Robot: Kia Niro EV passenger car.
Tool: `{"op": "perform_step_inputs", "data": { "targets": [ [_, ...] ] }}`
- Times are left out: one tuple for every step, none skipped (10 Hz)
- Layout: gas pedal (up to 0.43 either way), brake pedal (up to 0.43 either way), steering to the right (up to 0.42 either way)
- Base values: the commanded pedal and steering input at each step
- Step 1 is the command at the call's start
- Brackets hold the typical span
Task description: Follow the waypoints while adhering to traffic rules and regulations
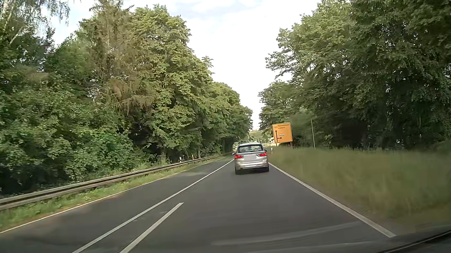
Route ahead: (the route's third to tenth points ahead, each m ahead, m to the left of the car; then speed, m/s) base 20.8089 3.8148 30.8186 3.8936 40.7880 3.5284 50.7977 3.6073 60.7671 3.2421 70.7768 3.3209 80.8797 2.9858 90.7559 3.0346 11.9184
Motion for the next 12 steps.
{"op": "perform_step_inputs", "data": {
  "targets": [
    [0.138, 0.03, 0.001],
    [0.138, 0.03, 0.001],
    [0.138, 0.03, 0.001],
    [0.138, 0.03, 0.001],
    [0.15, 0.03, 0.001],
    [0.15, 0.024, 0.0],
    [0.15, 0.03, 0.0],
    [0.15, 0.03, 0.0],
    [0.15, 0.03, 0.0],
    [0.15, 0.03, 0.0],
    [0.15, 0.03, 0.0],
    [0.15, 0.03, 0.0]
  ]
}}
